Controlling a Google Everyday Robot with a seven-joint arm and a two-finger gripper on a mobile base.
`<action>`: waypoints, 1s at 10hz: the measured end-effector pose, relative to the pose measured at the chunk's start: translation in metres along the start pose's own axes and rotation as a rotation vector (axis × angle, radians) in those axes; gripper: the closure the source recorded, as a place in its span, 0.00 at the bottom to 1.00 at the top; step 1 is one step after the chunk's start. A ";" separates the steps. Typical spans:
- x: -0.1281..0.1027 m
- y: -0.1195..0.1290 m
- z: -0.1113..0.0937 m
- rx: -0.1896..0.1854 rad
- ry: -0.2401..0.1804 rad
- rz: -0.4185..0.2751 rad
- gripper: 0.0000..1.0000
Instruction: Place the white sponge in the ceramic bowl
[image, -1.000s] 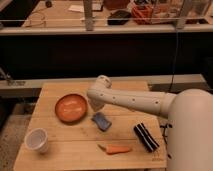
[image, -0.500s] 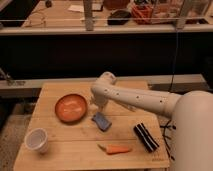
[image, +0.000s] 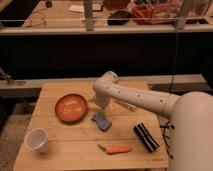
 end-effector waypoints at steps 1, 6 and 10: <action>0.004 0.009 0.003 -0.026 -0.023 -0.009 0.20; -0.011 0.039 0.041 -0.039 -0.078 0.041 0.20; -0.015 0.044 0.045 -0.046 -0.083 0.046 0.27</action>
